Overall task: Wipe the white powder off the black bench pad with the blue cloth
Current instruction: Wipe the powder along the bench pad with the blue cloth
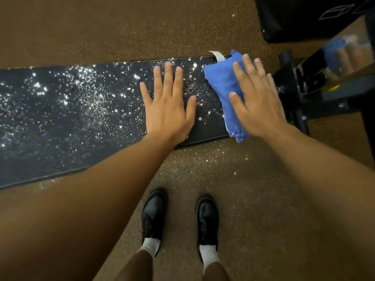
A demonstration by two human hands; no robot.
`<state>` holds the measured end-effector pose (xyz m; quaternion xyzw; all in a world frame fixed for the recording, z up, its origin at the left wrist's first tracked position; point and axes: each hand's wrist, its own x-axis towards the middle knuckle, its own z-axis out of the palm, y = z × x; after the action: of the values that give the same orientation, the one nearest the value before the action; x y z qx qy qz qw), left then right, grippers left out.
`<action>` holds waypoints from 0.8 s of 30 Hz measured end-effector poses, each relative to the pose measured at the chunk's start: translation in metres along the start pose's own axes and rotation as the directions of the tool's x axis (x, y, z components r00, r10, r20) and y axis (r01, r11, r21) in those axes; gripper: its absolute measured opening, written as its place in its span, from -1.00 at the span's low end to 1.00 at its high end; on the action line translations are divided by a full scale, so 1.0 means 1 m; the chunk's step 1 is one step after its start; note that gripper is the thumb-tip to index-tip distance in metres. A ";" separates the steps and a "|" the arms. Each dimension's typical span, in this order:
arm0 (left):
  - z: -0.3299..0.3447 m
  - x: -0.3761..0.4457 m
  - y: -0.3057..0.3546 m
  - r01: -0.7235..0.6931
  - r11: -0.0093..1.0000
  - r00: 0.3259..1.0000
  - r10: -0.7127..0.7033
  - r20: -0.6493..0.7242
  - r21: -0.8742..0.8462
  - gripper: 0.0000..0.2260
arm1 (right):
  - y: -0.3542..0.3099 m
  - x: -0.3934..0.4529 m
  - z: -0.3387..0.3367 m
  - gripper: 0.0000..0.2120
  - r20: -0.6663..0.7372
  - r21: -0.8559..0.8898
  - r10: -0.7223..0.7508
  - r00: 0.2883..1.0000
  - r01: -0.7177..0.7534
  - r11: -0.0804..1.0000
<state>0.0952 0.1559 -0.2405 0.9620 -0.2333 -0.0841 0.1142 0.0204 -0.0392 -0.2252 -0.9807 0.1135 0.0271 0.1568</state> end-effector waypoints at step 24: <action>0.010 -0.004 -0.013 0.108 0.994 0.994 -0.108 -0.022 0.007 -0.40 | -0.012 -0.010 0.023 -0.39 0.057 -0.112 0.074 0.996 -0.067 0.991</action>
<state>0.0952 0.1675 -0.2527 0.9745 -0.1798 -0.0791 0.1082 0.0130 -0.0182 -0.2428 -0.9819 0.1417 0.0685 0.1051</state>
